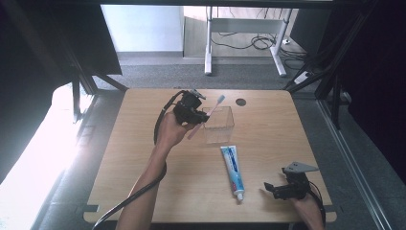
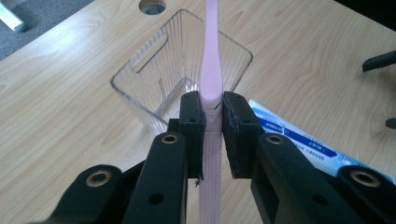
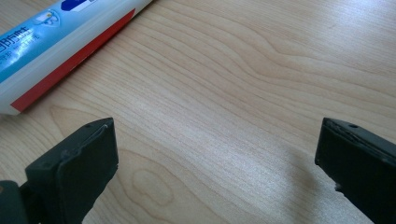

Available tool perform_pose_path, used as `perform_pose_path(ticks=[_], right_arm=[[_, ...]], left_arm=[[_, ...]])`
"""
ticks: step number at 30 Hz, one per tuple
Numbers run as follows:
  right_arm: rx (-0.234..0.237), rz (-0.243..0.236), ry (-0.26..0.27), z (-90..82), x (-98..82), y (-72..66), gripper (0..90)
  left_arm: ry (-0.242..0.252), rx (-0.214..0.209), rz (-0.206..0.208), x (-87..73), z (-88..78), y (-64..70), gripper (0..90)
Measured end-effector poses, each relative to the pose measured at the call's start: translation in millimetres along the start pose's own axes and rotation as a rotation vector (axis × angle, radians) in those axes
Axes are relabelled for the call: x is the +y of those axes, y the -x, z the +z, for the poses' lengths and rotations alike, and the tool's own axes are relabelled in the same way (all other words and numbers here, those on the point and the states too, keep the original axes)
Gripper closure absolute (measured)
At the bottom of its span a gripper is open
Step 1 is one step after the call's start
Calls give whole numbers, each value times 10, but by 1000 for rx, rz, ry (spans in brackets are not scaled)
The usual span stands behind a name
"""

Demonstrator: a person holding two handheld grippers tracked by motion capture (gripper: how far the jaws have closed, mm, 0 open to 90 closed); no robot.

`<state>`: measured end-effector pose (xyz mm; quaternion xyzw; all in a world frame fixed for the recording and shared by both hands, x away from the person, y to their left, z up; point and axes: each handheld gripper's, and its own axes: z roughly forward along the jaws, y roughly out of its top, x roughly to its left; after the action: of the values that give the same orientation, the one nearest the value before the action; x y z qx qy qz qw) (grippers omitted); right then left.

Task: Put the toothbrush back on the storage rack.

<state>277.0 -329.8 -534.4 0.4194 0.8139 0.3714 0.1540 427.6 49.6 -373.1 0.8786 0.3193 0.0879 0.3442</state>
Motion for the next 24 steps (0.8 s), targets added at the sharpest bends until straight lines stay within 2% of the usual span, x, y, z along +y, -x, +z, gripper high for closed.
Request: perform_pose_path(ticks=[12, 19, 24], right_arm=[[1, 1, -5, 3, -1, 1, 0], [5, 0, -6, 6, -1, 1, 0], [9, 2, -9, 12, -2, 1, 0]], left_arm=[[25, 17, -6, 174, 126, 7, 789], [61, 31, -19, 280, 185, 17, 789], [79, 40, -19, 323, 238, -27, 789]])
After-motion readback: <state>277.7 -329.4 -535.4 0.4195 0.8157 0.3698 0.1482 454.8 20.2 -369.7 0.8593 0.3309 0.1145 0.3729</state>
